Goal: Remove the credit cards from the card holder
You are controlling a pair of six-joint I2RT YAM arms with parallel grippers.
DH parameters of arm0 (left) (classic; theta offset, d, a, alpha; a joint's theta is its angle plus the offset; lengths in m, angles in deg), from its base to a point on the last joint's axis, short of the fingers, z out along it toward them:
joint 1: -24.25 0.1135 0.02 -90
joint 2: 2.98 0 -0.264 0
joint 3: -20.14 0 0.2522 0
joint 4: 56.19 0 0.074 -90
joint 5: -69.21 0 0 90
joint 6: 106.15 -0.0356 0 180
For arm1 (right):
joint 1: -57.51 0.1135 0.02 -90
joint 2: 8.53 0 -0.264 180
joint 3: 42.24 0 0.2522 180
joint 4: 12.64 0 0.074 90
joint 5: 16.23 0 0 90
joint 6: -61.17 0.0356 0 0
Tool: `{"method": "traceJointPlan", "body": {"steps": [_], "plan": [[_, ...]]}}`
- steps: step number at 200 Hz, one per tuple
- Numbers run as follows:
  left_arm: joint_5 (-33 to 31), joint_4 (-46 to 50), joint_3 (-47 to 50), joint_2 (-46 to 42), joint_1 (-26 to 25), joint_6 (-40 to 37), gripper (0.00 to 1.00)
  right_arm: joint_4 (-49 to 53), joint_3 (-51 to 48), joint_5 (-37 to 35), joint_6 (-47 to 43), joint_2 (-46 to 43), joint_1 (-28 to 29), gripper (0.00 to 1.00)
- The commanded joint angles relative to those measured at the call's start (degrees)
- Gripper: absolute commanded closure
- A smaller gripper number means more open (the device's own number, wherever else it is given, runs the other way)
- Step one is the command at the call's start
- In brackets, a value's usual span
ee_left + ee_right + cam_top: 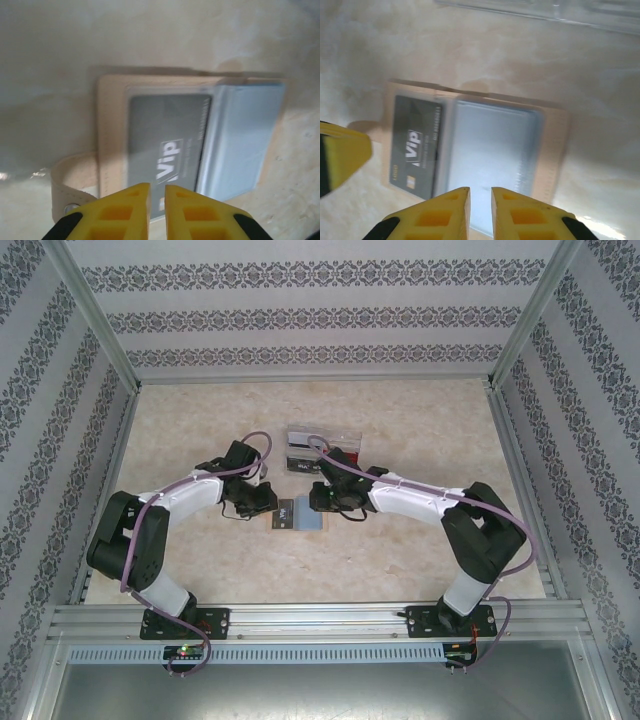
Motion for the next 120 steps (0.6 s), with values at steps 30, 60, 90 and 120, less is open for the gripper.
{"method": "traceJointPlan", "body": {"steps": [30,60,90,120], "plan": [[-0.39,0.74,0.93,2.04,0.23,0.51,0.86,-5.03,2.91,6.06,4.81,4.31,1.42,0.78],[0.43,-0.4,1.48,3.35,0.22,1.14,0.86,-6.61,3.76,8.79,6.17,6.44,1.77,0.78],[0.74,-0.87,1.78,4.19,0.17,1.66,0.86,-6.41,4.25,9.72,6.8,7.94,1.95,0.8],[1.64,-1.38,1.92,4.94,0.14,1.99,0.86,-6.21,4.22,10.06,7.38,8.91,1.95,0.81]]}}
